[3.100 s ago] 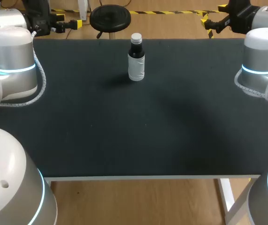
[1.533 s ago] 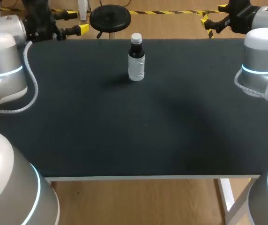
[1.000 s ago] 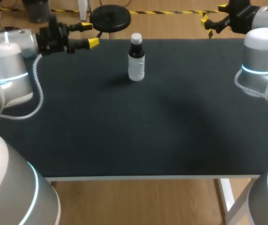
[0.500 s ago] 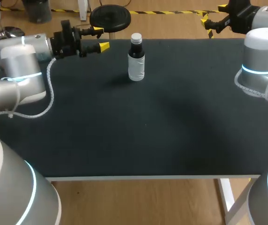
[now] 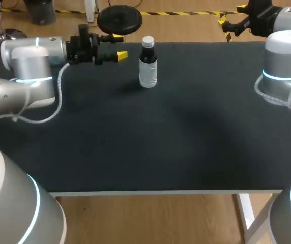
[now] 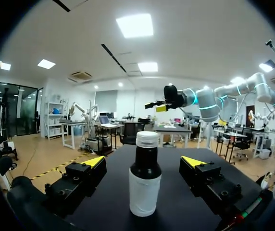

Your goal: Unscrew the bottle cap

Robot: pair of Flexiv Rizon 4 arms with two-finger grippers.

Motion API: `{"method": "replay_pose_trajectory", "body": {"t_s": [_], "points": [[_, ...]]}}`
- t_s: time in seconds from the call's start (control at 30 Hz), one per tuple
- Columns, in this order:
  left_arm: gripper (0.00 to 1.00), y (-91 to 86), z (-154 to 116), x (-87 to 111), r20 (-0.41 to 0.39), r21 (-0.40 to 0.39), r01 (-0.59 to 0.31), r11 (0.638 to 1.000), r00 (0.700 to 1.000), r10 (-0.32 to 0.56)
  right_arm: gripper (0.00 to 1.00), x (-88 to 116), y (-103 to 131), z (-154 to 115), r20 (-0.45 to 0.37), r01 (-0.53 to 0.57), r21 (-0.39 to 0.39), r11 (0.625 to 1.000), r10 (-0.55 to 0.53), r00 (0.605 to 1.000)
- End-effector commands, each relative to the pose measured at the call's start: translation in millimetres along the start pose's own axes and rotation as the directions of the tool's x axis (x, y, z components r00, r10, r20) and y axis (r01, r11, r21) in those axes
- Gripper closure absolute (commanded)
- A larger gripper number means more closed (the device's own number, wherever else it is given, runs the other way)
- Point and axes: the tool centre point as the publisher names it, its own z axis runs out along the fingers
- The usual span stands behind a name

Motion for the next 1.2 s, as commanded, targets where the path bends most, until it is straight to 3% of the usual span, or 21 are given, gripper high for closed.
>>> {"method": "replay_pose_trajectory", "body": {"t_s": [0.03, 1.2], "points": [[0.00, 6.6, 11, -6.6, -0.017, -0.001, 0.001, 1.000, 1.000, -0.001, 0.00, -1, 0, -1, -0.003, 0.000, -0.002, 1.000, 0.000, 1.000], [0.00, 14.5, 63, 8.2, -0.123, 0.002, -0.016, 1.000, 0.992, 0.016, 0.00, -1, 0, -1, -0.003, 0.000, -0.002, 1.000, 0.000, 1.000]]}}
